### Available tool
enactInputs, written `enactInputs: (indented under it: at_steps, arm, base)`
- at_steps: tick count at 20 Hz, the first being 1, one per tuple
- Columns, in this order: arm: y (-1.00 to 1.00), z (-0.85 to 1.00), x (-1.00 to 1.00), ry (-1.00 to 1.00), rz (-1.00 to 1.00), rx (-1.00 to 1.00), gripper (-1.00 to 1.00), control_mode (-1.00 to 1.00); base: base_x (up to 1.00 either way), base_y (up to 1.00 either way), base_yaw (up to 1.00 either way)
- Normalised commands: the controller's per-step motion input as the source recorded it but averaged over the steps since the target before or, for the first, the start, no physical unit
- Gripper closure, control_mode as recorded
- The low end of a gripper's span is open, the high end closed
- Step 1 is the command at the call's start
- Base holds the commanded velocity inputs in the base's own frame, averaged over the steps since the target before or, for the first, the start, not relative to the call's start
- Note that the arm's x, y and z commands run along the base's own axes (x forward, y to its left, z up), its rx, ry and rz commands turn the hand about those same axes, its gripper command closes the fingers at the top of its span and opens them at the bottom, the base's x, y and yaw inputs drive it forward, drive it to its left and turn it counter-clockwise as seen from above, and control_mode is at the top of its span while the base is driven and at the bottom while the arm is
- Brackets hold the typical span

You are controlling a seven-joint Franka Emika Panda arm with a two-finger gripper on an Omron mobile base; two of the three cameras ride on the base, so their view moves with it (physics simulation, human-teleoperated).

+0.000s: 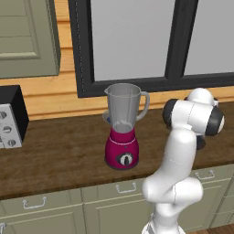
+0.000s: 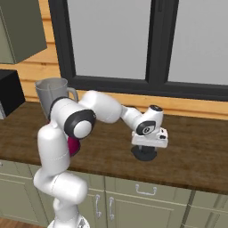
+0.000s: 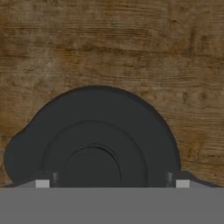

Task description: Close the lid blender by securely placing the lid on top.

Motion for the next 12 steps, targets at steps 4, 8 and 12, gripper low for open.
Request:
enactInputs:
  at_steps: [4,8,12]
  arm:
    - [0.28,-0.44,0.0,0.0,0.08,0.0,-1.0,-1.0]
    - [0.33,-0.8,0.01,0.01,0.08,0.0,1.0,-1.0]
    - [0.22,-0.49,0.0,0.0,0.06,0.0,1.0,-1.0]
  base:
    - [0.0,0.0,0.0]
    - [0.0,0.0,0.0]
    - [0.0,0.0,0.0]
